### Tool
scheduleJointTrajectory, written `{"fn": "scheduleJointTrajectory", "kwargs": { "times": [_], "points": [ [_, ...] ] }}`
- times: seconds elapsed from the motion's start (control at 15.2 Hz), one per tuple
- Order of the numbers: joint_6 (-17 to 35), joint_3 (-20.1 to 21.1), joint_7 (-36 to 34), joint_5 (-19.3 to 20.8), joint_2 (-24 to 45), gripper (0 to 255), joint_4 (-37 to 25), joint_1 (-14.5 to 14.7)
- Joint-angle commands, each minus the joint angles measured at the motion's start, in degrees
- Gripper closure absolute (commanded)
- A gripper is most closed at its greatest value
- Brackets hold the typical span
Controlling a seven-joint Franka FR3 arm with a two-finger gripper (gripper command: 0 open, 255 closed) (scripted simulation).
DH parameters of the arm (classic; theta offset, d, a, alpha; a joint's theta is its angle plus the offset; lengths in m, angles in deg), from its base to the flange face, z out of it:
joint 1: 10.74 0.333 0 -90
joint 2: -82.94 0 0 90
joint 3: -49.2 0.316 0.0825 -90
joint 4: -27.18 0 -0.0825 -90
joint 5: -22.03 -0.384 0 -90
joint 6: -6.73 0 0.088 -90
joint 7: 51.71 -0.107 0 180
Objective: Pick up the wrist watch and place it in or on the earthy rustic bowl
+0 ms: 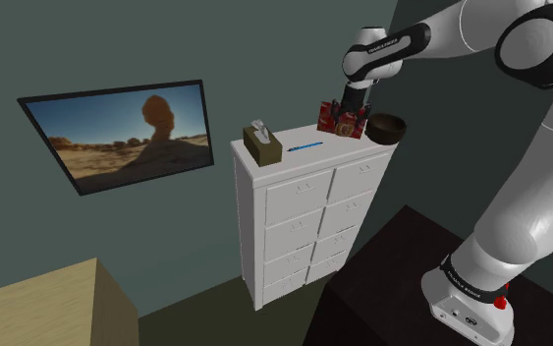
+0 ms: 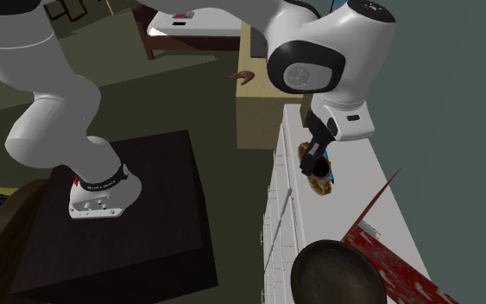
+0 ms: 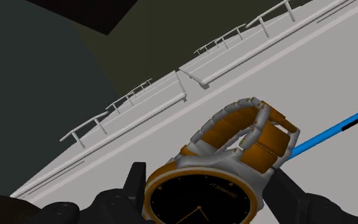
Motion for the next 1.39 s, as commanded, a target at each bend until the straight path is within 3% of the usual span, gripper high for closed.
{"fn": "scheduleJointTrajectory", "kwargs": {
  "times": [0.0, 0.92, 1.32],
  "points": [
    [-1.5, 0.0, -0.1, 0.1, -0.6, 255, -1.0, 0.0],
    [-11.1, -0.1, -0.4, 0.5, -3.4, 255, -7.7, 0.1],
    [-12.7, -3.4, 7.5, -0.2, -1.8, 255, -10.8, -4.4]
  ]
}}
